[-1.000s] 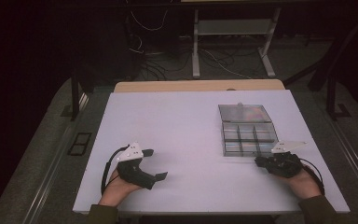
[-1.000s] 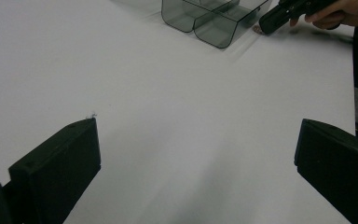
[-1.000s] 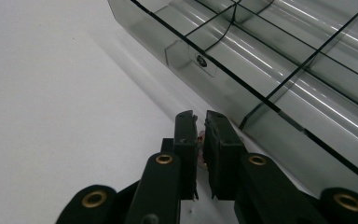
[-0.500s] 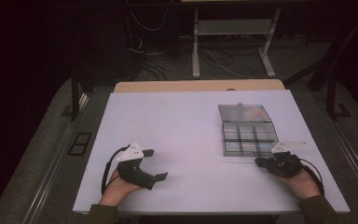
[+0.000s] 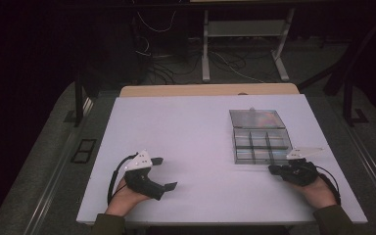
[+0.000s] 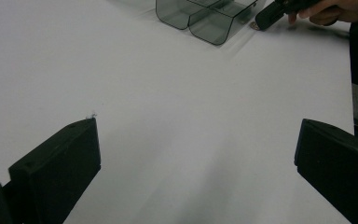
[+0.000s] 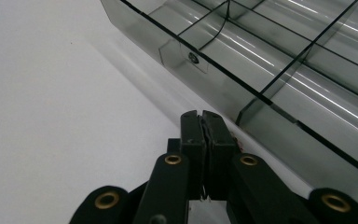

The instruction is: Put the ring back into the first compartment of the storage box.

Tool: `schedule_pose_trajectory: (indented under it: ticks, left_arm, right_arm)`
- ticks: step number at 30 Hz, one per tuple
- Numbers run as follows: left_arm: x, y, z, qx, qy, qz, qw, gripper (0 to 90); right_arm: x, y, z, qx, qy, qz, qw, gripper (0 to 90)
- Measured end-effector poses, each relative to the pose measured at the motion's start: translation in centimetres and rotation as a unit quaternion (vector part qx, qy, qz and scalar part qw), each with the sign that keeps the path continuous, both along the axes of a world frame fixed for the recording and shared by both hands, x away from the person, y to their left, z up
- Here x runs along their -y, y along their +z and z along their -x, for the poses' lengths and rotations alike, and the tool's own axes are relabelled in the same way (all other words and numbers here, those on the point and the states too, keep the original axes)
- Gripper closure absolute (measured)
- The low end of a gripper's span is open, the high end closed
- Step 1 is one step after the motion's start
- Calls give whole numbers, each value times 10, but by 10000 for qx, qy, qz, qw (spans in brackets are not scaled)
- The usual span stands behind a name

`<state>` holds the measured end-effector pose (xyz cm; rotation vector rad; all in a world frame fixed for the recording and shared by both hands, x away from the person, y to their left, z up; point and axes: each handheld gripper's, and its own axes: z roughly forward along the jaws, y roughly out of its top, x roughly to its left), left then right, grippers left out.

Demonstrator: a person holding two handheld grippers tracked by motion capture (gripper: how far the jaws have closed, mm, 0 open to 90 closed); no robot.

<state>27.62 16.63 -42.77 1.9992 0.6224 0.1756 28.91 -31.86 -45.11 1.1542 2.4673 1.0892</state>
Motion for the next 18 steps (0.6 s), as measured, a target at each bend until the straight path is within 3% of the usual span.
schedule_pose_trajectory:
  ticks: [18]
  left_arm:
    - [0, -1, 0, 31, -44, 61, 10000, 0]
  right_arm:
    - [8, 13, 7, 61, 41, -417, 9991, 877]
